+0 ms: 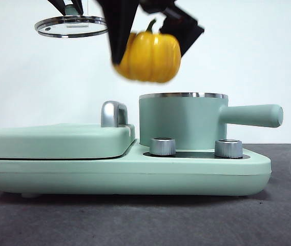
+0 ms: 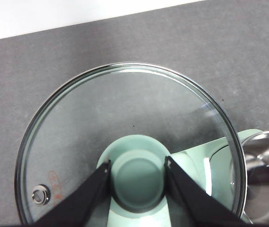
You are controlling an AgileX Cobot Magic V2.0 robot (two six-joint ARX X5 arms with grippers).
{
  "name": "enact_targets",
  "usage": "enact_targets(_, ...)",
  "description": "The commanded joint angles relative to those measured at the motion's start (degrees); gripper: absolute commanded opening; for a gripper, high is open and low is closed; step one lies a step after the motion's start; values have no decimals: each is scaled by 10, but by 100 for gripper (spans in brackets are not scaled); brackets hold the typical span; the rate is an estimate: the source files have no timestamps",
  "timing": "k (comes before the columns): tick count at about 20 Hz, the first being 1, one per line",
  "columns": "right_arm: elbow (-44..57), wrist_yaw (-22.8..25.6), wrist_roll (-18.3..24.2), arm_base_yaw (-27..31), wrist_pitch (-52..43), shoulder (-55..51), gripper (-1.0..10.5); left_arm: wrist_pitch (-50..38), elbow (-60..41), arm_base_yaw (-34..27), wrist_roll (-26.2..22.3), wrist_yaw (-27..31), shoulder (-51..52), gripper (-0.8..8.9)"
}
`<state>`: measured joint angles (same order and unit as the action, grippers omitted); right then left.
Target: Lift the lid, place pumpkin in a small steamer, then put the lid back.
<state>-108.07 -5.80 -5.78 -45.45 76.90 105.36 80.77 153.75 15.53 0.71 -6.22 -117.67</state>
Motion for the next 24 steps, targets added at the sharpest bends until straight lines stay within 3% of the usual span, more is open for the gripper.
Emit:
enact_targets(1,-56,2,7,44,41,19,322,-9,24,2,2,-3,3,14)
enact_targets(5,-94,-4,18,125,33,49,322,-8,24,2,2,-3,3,14)
enact_targets(9,-97,-3,24,158,4,91,322,-8,24,2,2,-3,3,14)
enact_targets(13,-97,13,23,159,-45,128,322,-8,24,2,2,-2,3,14)
enact_targets(24,-97,29,22,147,-49,195,322,-9,24,-2,2,-2,3,14)
